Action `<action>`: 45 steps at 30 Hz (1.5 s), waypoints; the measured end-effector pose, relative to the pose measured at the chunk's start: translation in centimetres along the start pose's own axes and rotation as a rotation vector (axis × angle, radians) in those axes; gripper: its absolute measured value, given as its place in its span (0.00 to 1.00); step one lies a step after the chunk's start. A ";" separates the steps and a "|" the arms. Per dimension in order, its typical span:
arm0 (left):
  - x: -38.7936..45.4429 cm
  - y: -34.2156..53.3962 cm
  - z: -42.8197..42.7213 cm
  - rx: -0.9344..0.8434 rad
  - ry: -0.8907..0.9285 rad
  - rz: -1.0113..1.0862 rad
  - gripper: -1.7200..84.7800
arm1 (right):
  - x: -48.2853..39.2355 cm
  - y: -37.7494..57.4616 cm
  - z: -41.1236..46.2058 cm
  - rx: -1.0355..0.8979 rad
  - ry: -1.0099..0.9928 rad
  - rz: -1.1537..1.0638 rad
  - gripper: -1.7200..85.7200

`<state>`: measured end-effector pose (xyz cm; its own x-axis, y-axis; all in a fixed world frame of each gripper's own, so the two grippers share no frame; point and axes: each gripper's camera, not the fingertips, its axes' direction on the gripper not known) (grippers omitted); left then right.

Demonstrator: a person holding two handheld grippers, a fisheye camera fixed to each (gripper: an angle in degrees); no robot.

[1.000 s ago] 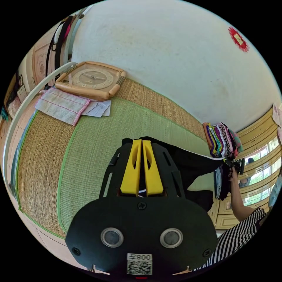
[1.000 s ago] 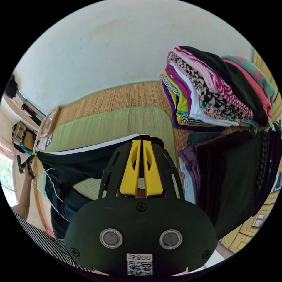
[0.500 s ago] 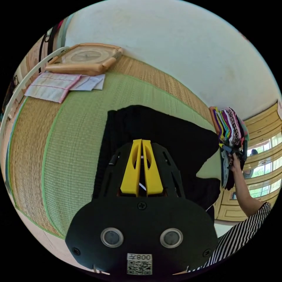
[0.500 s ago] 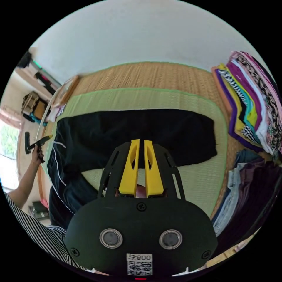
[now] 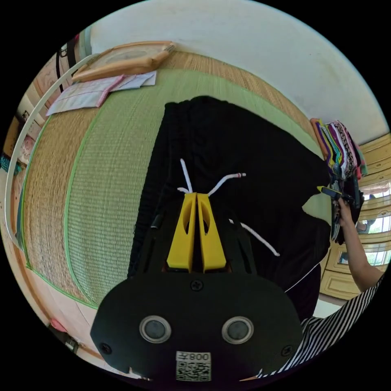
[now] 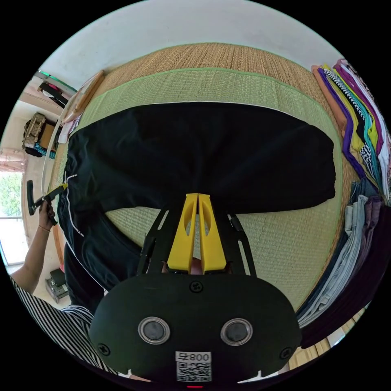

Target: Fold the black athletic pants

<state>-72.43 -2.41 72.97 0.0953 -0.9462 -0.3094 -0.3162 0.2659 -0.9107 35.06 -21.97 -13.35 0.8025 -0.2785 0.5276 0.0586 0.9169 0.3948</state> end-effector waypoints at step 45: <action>-2.4 5.3 -2.7 0.245 0.068 0.058 0.02 | -19.2 0.1 11.1 0.006 -0.252 -0.240 0.02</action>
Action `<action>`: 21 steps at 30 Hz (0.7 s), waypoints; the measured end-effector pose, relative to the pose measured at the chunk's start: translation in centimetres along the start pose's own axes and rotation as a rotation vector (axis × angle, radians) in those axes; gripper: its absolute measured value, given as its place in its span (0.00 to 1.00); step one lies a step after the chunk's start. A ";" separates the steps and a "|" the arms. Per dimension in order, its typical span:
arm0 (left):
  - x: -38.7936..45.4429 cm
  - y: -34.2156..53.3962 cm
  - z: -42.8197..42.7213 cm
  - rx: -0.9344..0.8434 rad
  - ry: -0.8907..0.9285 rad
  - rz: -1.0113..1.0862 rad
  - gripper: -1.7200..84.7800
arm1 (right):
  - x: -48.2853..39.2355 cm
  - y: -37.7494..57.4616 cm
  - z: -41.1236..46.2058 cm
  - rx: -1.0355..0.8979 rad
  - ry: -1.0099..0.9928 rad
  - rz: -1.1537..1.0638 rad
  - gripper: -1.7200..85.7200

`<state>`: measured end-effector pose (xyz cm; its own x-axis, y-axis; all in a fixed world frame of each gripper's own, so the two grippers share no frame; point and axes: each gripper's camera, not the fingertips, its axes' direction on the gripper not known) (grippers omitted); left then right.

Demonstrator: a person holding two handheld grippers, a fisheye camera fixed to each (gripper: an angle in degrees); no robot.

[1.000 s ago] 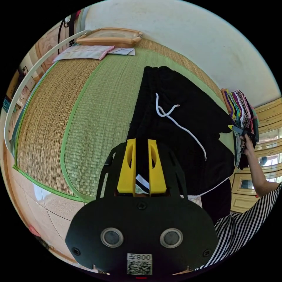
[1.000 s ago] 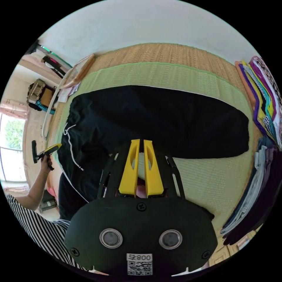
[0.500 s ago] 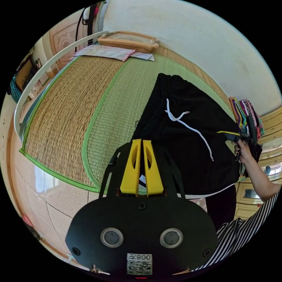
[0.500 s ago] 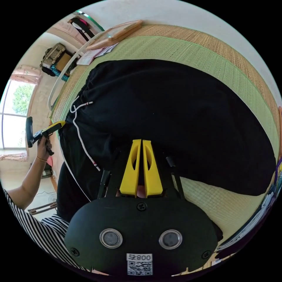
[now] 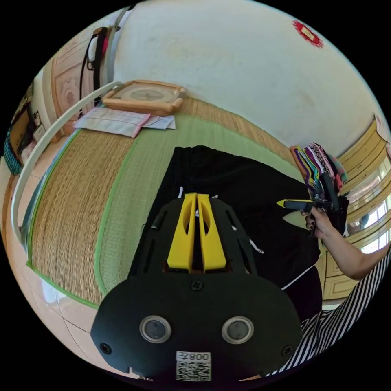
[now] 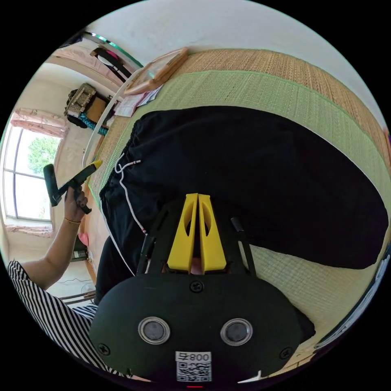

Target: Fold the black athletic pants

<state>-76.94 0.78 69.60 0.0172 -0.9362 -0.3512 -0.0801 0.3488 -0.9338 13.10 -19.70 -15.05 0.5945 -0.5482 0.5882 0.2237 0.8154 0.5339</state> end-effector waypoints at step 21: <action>5.5 -3.4 8.2 -0.125 -0.149 0.000 0.02 | 1.7 5.7 -5.4 0.112 0.004 -0.020 0.02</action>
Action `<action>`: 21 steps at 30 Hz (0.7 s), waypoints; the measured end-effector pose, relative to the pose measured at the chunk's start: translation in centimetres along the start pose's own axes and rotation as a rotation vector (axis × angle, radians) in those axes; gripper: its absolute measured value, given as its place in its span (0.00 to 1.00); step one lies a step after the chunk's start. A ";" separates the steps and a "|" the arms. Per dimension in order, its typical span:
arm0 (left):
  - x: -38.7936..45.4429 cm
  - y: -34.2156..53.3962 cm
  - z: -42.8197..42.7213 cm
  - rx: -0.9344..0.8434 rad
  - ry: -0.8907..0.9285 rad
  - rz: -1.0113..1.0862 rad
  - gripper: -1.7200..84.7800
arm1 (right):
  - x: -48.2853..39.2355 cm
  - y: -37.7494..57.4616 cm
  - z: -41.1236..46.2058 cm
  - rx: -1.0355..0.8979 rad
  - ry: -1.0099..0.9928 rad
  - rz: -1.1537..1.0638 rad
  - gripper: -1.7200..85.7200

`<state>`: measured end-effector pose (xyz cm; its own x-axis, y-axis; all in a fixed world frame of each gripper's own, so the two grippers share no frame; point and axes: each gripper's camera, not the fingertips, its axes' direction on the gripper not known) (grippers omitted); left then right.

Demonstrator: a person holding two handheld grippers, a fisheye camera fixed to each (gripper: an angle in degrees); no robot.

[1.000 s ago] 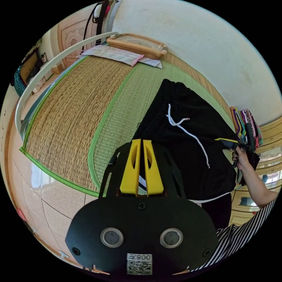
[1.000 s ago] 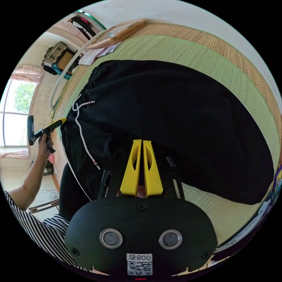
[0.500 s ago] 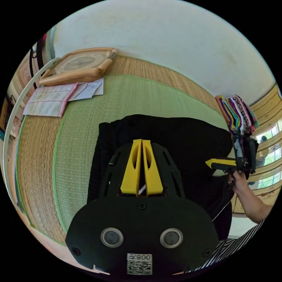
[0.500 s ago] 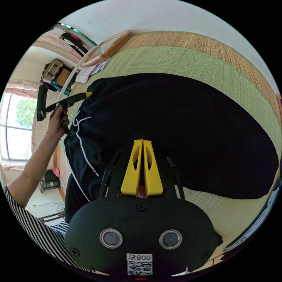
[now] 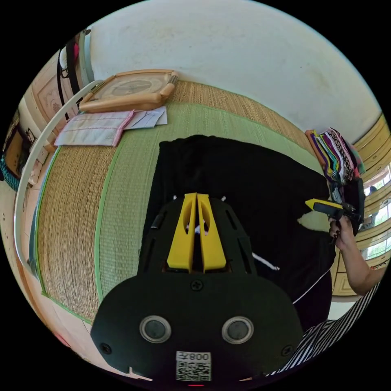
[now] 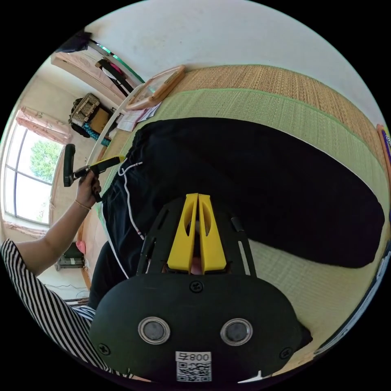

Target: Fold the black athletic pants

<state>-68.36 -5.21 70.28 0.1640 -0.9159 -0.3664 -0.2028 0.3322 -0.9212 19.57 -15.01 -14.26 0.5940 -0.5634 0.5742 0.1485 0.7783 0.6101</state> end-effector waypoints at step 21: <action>15.5 -3.4 5.8 0.013 0.063 0.098 0.02 | 4.8 16.5 -12.5 0.045 0.184 0.215 0.02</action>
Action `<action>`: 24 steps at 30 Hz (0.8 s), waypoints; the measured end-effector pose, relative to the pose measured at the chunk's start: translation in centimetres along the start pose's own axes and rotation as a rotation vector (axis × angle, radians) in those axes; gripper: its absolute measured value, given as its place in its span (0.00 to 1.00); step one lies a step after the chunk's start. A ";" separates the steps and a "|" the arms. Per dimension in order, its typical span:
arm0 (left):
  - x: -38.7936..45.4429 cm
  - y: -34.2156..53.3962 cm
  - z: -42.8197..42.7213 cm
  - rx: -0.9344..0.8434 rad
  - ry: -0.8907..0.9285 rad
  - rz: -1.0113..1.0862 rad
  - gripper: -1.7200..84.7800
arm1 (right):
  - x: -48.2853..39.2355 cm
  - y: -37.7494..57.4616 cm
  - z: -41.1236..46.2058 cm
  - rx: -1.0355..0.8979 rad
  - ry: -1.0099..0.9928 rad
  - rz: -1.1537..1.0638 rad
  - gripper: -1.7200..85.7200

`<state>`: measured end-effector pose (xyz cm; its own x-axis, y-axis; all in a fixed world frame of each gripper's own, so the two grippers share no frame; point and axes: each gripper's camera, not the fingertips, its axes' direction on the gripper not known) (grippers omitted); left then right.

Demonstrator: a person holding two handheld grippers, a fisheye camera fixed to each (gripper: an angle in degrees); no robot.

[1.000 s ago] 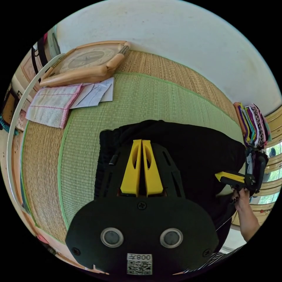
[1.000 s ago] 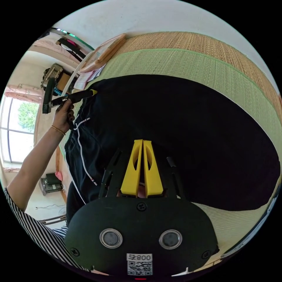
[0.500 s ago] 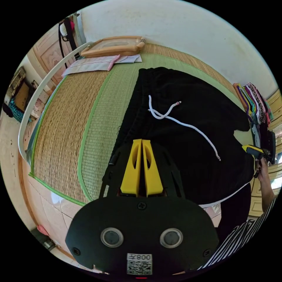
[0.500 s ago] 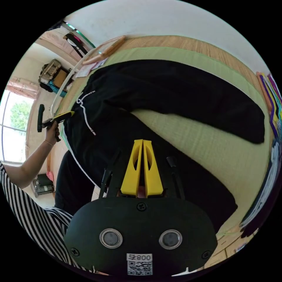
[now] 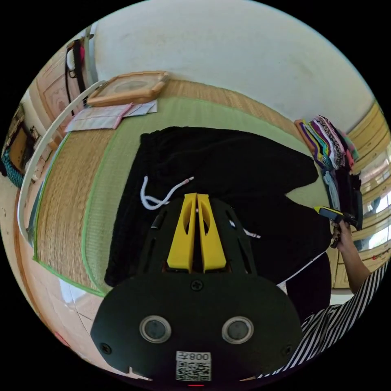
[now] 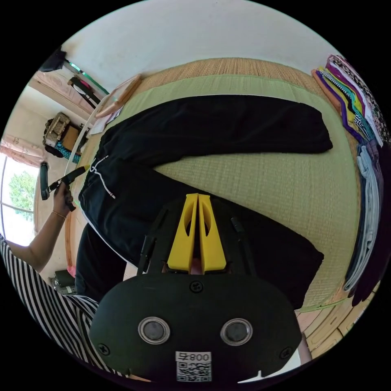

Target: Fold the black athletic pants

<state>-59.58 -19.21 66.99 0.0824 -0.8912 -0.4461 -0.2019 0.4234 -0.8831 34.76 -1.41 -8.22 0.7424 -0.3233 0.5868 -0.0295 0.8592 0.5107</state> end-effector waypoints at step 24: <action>20.4 -15.4 18.4 -0.263 0.000 0.323 0.02 | 10.4 9.8 -13.9 0.053 0.077 0.152 0.02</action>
<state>-36.80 -40.91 68.83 -0.0256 -0.7192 -0.6943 -0.4597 0.6252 -0.6307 51.54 9.13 -5.87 0.7755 -0.1581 0.6113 -0.1795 0.8730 0.4535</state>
